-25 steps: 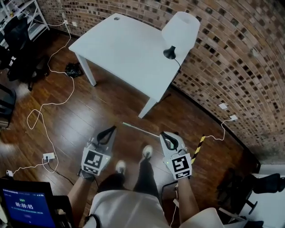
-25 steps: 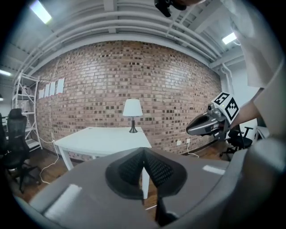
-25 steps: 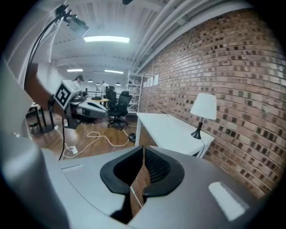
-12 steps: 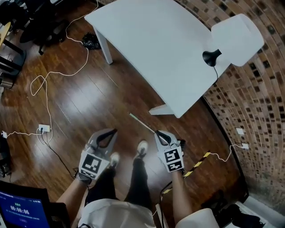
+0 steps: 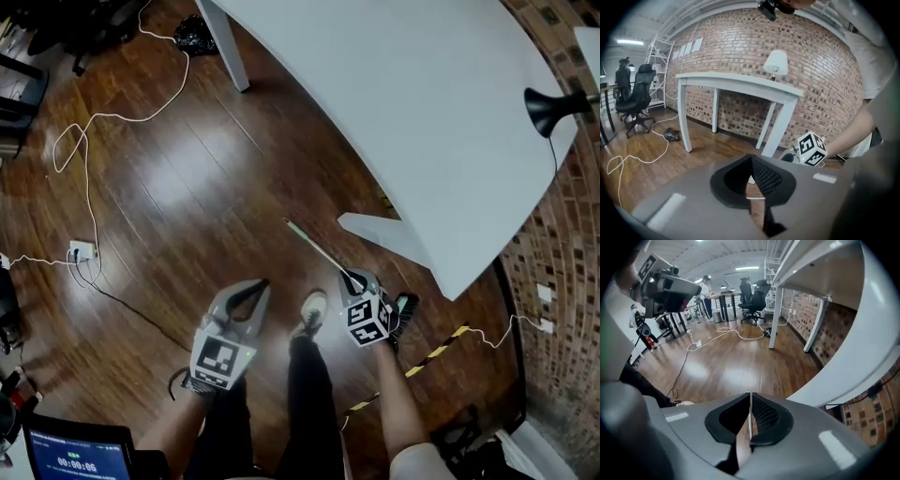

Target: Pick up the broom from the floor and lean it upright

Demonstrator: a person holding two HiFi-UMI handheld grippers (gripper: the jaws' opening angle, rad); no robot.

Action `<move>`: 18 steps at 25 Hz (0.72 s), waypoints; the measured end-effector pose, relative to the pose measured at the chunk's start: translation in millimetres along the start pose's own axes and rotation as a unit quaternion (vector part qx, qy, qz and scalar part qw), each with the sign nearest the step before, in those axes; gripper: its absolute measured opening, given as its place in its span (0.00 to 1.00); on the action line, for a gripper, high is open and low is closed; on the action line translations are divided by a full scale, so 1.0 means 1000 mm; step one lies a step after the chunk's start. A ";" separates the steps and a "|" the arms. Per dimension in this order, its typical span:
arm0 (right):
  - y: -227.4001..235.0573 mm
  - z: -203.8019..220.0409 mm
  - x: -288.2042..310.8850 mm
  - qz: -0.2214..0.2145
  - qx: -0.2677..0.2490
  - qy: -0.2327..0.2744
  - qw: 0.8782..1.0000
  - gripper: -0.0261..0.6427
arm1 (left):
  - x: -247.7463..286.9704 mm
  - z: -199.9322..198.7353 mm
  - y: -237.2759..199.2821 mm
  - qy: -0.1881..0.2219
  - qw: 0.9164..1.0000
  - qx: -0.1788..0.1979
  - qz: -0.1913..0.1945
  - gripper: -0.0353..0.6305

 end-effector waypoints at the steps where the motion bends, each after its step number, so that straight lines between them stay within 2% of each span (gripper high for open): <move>1: -0.001 0.012 0.021 -0.005 0.003 -0.007 1.000 0.08 | 0.010 0.015 -0.001 -0.004 1.000 -0.002 -0.001 0.06; 8: -0.004 0.079 0.134 -0.019 0.045 -0.036 0.998 0.08 | 0.077 0.113 -0.011 -0.039 0.999 0.010 0.006 0.05; 13: 0.006 0.124 0.188 0.000 0.079 -0.047 0.996 0.09 | 0.115 0.181 -0.010 -0.084 0.996 0.016 0.006 0.06; 18: 0.017 0.162 0.235 0.011 0.078 -0.064 0.995 0.12 | 0.142 0.239 -0.001 -0.107 0.994 0.014 0.016 0.05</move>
Point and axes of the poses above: the fingertips, and each gripper's own axes: x forward along the fingers, y to its right, z out of its underside, the point moved 7 cm from there along -x, backward along the fingers, and after that the axes turned 10 degrees about -z, right-handed, at the moved point
